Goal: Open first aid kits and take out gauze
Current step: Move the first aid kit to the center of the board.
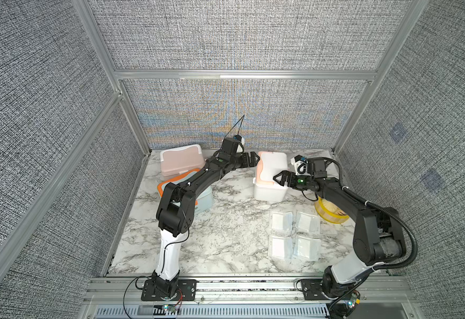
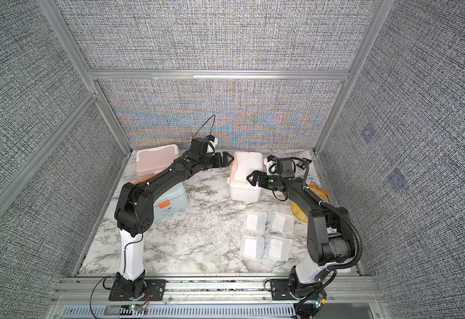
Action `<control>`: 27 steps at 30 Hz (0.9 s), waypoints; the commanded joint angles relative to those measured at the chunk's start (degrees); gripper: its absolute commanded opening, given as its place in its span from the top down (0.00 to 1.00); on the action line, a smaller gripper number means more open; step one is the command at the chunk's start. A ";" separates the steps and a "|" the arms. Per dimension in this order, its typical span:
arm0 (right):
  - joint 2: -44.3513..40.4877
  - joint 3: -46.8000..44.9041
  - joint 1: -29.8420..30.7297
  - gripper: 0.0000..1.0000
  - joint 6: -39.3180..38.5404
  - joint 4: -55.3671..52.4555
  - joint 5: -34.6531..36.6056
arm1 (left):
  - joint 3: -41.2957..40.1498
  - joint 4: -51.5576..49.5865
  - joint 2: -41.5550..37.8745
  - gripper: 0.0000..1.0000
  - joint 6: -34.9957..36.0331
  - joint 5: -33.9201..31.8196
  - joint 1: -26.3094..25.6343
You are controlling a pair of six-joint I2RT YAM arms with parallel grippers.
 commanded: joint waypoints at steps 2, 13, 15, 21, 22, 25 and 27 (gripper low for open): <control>-3.43 -0.49 -0.53 0.01 -0.70 -4.99 6.57 | 1.89 -2.15 0.63 0.00 2.37 -1.28 0.00; -5.55 -2.22 -4.07 0.01 5.87 -0.11 6.11 | 1.79 -5.76 -1.21 0.00 3.77 -1.63 0.00; -3.70 -2.33 -3.95 0.01 6.79 2.05 2.82 | 1.78 -7.68 -1.76 0.00 4.17 -1.69 0.00; 0.39 -2.20 -0.88 0.01 9.79 6.95 -6.11 | 0.81 -12.62 -4.39 0.00 5.00 -2.79 0.01; 0.66 -2.25 -0.24 0.01 10.15 7.24 -6.51 | 0.81 -13.47 -4.60 0.00 5.00 -2.97 0.00; 0.50 -2.64 2.02 0.01 11.43 7.87 -7.32 | 0.05 -14.96 -5.73 0.00 5.06 -3.30 0.05; 0.06 -3.20 3.47 0.01 12.47 8.30 -7.88 | -0.87 -15.20 -6.38 0.00 4.86 -3.22 0.05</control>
